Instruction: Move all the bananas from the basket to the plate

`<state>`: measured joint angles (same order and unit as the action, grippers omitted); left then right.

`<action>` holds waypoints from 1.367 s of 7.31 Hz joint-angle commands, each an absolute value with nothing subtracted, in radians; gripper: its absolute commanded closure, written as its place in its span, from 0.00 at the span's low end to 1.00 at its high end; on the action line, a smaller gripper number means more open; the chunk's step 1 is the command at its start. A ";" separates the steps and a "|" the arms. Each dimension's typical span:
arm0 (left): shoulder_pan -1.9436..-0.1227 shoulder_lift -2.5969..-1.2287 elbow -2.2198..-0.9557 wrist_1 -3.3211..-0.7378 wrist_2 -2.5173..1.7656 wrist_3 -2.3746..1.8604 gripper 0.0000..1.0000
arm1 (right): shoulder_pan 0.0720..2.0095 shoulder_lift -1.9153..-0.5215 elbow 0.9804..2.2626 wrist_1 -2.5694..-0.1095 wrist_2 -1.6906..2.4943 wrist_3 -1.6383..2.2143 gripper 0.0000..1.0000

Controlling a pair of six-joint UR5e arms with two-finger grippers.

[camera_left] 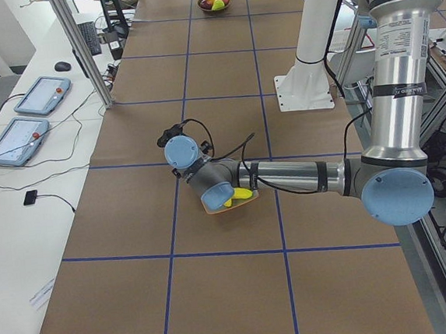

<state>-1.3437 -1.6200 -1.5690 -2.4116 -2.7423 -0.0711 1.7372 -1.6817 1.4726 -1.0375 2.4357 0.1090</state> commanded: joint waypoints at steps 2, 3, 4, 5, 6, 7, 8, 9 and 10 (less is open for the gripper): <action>-1.347 -1.621 -1.574 -2.332 -2.570 -0.112 0.01 | 1.775 -1.704 1.459 -1.113 2.419 -0.029 0.00; -1.350 -1.615 -1.575 -2.301 -2.530 -0.109 0.01 | 1.784 -1.709 1.459 -1.127 2.418 -0.035 0.00; -1.350 -1.614 -1.580 -2.228 -2.457 -0.031 0.01 | 1.786 -1.710 1.459 -1.127 2.416 -0.035 0.00; -1.356 -1.620 -1.585 -2.095 -2.350 0.121 0.01 | 1.787 -1.713 1.460 -1.127 2.408 -0.035 0.00; -1.391 -1.621 -1.591 -2.010 -2.218 0.229 0.01 | 1.787 -1.716 1.460 -1.127 2.404 -0.035 0.00; -1.411 -1.624 -1.592 -2.002 -2.078 0.308 0.01 | 1.787 -1.717 1.460 -1.126 2.402 -0.035 0.00; -1.445 -1.617 -1.582 -1.982 -2.063 0.322 0.01 | 1.787 -1.718 1.460 -1.126 2.402 -0.035 0.00; -1.465 -1.617 -1.592 -1.857 -2.066 0.322 0.00 | 1.787 -1.723 1.462 -1.126 2.402 -0.035 0.00; -1.477 -1.621 -1.598 -1.767 -2.068 0.324 0.00 | 1.787 -1.723 1.462 -1.126 2.402 -0.035 0.00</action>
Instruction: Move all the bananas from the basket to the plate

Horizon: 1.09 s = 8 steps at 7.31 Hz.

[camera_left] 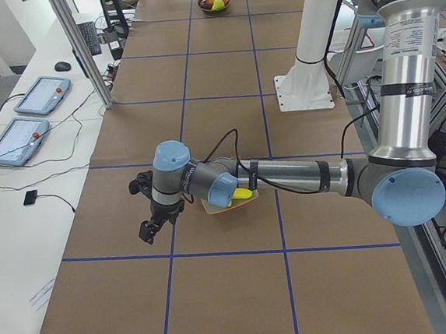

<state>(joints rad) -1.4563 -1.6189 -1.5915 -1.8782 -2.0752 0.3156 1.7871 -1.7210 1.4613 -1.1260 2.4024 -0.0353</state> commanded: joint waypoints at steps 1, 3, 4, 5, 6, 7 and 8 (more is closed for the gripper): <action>-1.479 -1.588 -1.601 -1.755 -2.066 0.307 0.00 | 1.787 -1.721 1.462 -1.126 2.402 -0.035 0.00; -1.480 -1.598 -1.598 -1.596 -2.190 0.202 0.00 | 1.787 -1.721 1.462 -1.126 2.402 -0.034 0.00; -1.491 -1.597 -1.603 -1.544 -2.280 0.128 0.00 | 1.787 -1.721 1.462 -1.127 2.402 -0.034 0.00; -1.529 -1.601 -1.605 -1.467 -2.352 0.121 0.00 | 1.787 -1.723 1.462 -1.127 2.395 -0.032 0.00; -1.575 -1.620 -1.609 -1.432 -2.373 0.123 0.00 | 1.786 -1.720 1.462 -1.141 2.393 -0.025 0.00; -1.577 -1.635 -1.606 -1.395 -2.372 0.123 0.00 | 1.763 -1.706 1.468 -1.207 2.391 -0.023 0.00; -1.585 -1.629 -1.611 -1.385 -2.364 0.121 0.00 | 1.691 -1.688 1.474 -1.273 2.381 -0.025 0.00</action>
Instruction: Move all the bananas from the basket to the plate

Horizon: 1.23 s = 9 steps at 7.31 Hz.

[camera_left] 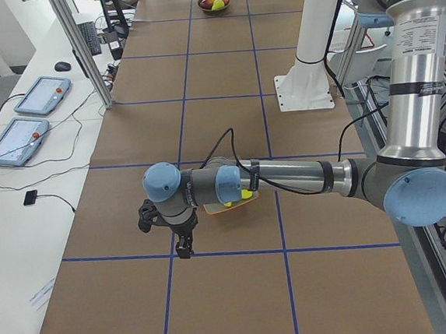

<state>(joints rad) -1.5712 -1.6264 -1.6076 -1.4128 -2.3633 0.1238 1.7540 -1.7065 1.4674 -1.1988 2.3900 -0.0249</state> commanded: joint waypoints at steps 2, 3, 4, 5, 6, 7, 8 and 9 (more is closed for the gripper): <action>-1.588 -1.626 -1.611 -1.400 -2.367 0.123 0.00 | 1.672 -1.689 1.471 -1.290 2.287 -0.022 0.00; -1.589 -1.612 -1.632 -1.405 -2.364 0.126 0.00 | 1.672 -1.687 1.470 -1.293 2.293 -0.015 0.00; -1.588 -1.600 -1.641 -1.410 -2.362 0.132 0.00 | 1.671 -1.669 1.483 -1.342 2.298 -0.009 0.00; -1.588 -1.595 -1.641 -1.433 -2.361 0.132 0.00 | 1.671 -1.655 1.547 -1.441 2.298 -0.009 0.00; -1.589 -1.583 -1.643 -1.457 -2.362 0.132 0.00 | 1.667 -1.655 1.637 -1.550 2.299 -0.009 0.00; -1.589 -1.566 -1.652 -1.465 -2.361 0.132 0.00 | 1.663 -1.657 1.693 -1.602 2.299 -0.009 0.00; -1.589 -1.565 -1.657 -1.465 -2.361 0.132 0.00 | 1.661 -1.667 1.695 -1.597 2.302 -0.011 0.00; -1.589 -1.553 -1.660 -1.465 -2.362 0.133 0.00 | 1.661 -1.667 1.697 -1.594 2.310 -0.009 0.00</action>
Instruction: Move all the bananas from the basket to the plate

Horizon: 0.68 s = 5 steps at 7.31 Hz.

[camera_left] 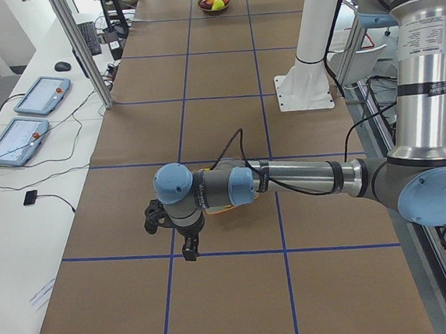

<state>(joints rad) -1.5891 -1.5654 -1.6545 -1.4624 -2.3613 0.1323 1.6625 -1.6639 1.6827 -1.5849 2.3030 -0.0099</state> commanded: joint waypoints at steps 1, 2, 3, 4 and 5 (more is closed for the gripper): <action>-1.589 -1.548 -1.670 -1.465 -2.361 0.133 0.00 | 1.661 -1.667 1.700 -1.591 2.336 -0.011 0.00; -1.589 -1.519 -1.672 -1.465 -2.361 0.133 0.00 | 1.661 -1.667 1.706 -1.591 2.344 -0.014 0.00; -1.589 -1.505 -1.678 -1.465 -2.361 0.133 0.00 | 1.661 -1.661 1.706 -1.592 2.344 -0.021 0.00; -1.589 -1.500 -1.683 -1.465 -2.361 0.133 0.00 | 1.661 -1.660 1.715 -1.592 2.344 -0.023 0.00; -1.589 -1.500 -1.683 -1.465 -2.361 0.133 0.00 | 1.661 -1.655 1.720 -1.592 2.344 -0.023 0.00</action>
